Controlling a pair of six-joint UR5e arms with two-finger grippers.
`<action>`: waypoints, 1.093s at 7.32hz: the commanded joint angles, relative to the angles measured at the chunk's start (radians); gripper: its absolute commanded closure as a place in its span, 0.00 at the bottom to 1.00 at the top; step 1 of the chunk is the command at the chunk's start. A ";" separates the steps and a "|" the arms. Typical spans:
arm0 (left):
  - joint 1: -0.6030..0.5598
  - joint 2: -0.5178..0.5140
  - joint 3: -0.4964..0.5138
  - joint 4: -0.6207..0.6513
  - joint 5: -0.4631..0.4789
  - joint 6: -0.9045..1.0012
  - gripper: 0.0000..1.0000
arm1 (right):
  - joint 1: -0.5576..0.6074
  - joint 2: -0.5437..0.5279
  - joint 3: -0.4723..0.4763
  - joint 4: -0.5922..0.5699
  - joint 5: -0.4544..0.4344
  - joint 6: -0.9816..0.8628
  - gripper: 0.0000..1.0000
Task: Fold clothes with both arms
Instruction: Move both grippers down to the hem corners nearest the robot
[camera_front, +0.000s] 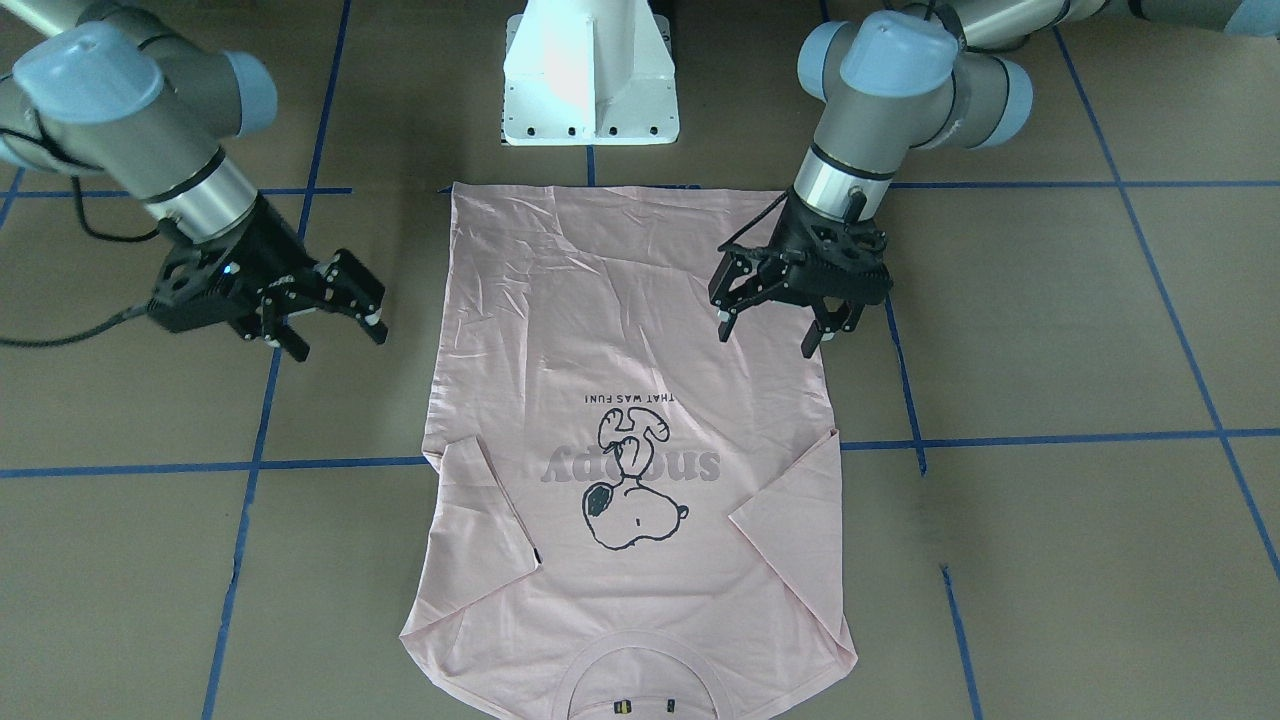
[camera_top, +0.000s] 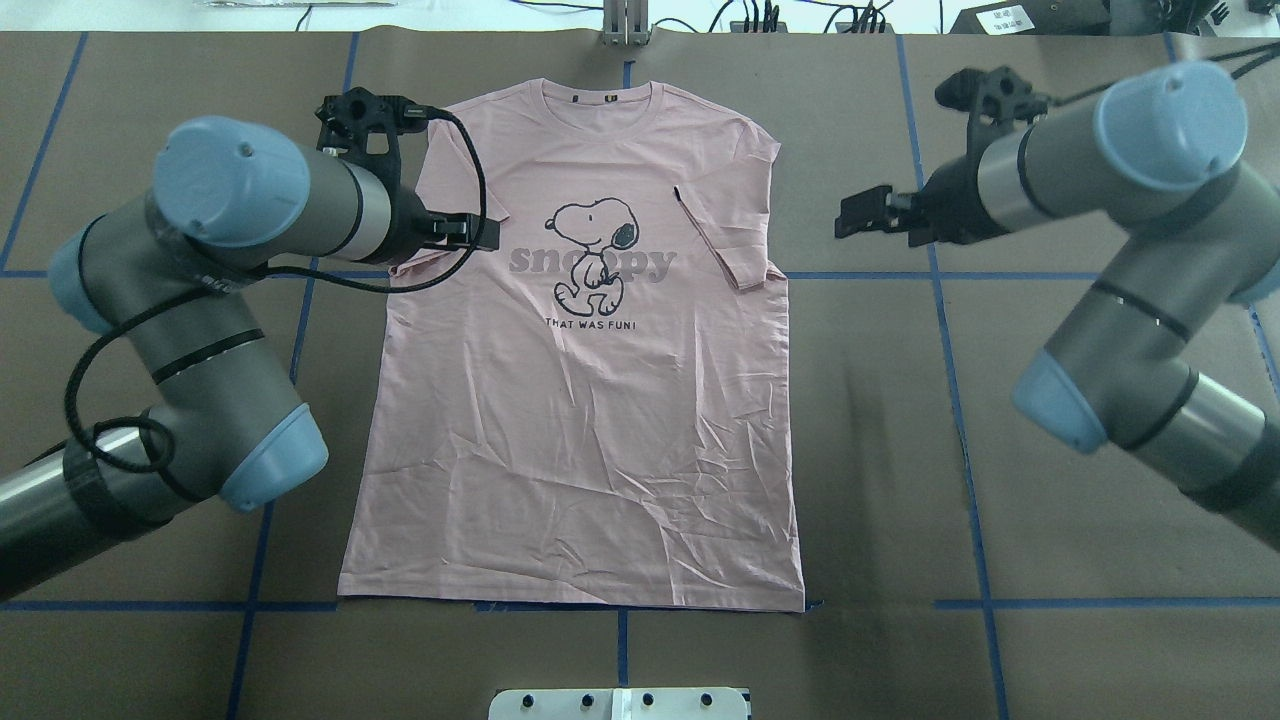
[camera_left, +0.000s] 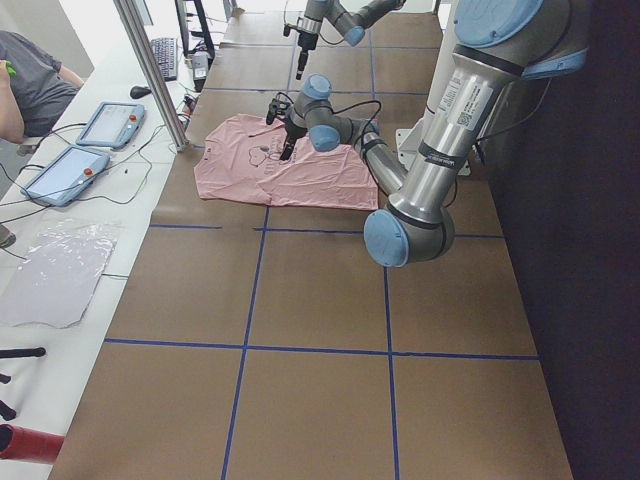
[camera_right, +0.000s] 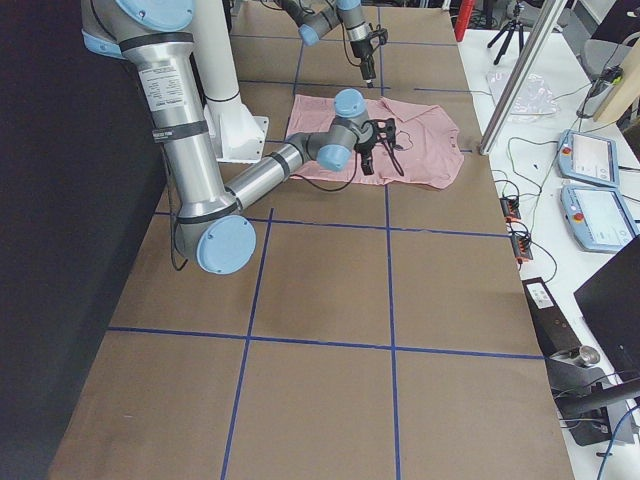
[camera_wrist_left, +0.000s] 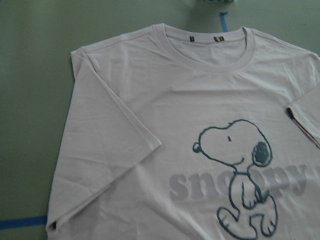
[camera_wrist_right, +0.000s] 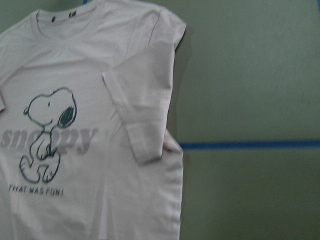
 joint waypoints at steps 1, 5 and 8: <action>0.081 0.104 -0.115 -0.008 0.010 -0.085 0.00 | -0.307 -0.060 0.250 -0.215 -0.293 0.233 0.00; 0.307 0.394 -0.208 -0.133 0.129 -0.264 0.28 | -0.592 -0.090 0.268 -0.224 -0.564 0.428 0.07; 0.365 0.503 -0.185 -0.226 0.159 -0.267 0.28 | -0.610 -0.110 0.270 -0.222 -0.601 0.428 0.06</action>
